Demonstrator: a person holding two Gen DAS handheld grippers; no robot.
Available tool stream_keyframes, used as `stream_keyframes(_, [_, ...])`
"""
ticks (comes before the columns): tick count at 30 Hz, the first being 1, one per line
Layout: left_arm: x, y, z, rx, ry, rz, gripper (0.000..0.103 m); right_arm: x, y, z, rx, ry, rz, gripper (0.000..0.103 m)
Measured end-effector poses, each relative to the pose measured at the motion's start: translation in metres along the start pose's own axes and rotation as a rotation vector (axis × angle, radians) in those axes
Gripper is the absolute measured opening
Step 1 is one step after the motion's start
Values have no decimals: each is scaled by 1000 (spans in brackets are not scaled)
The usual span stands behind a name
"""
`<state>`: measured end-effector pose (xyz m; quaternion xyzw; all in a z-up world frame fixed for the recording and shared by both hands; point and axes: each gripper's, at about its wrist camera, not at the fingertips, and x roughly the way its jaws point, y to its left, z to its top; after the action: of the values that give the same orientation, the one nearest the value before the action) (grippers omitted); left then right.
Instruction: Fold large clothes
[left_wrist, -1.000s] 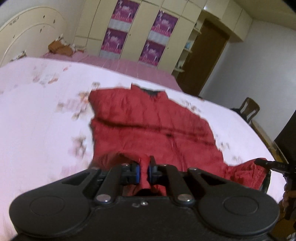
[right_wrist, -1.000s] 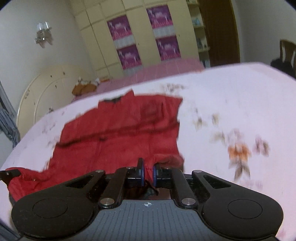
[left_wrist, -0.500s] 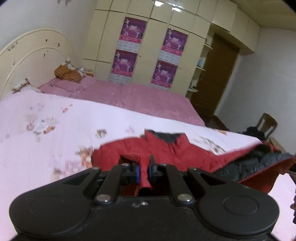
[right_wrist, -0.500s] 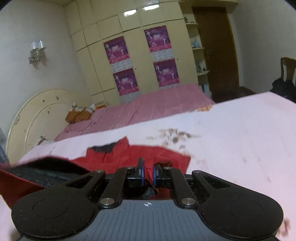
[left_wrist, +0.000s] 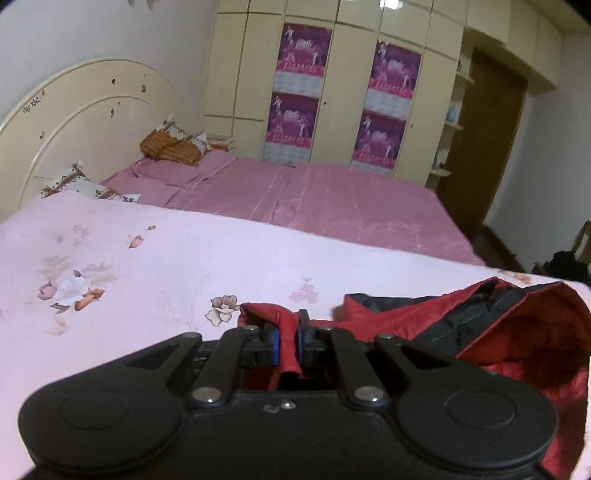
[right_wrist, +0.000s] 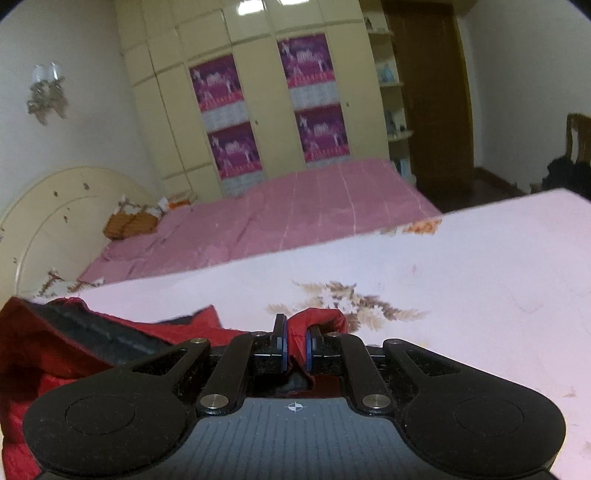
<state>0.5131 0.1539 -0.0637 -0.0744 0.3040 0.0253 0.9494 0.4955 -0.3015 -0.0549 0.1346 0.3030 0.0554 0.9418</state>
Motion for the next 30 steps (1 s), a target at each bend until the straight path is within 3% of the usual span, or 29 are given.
stream_keyframes(6, [47,-2,-7,8,72,62,8,58,-10,-6,2,111,-11,8])
stream_keyframes(10, [65,-5,-6,5,73,91,10,76,-14,-8,9,127,-10,8])
stream_keyframes(16, [90,-4,-6,-22,128,125,15,97,-26,-4,119,176,14,11])
stream_keyframes(18, [90,3,-3,-82,129,102,18,97,-29,-2,151,153,28,31])
stream_keyframes(20, [85,12,2,-166,107,59,25,94,-29,2,161,122,37,60])
stream_keyframes(21, [82,15,4,-195,96,48,28,93,-27,3,157,106,37,68])
stream_keyframes(22, [80,17,7,-210,83,46,43,91,-25,4,141,87,23,82])
stream_keyframes(23, [76,17,9,-211,58,54,65,90,-21,6,119,72,11,83])
stream_keyframes(25, [63,15,11,-185,-26,90,88,88,-16,8,87,54,3,83])
stream_keyframes(27, [52,13,11,-152,-81,94,88,82,-12,10,63,13,-13,83])
stream_keyframes(30, [43,3,6,-84,-80,89,85,71,1,11,-2,-18,-4,83])
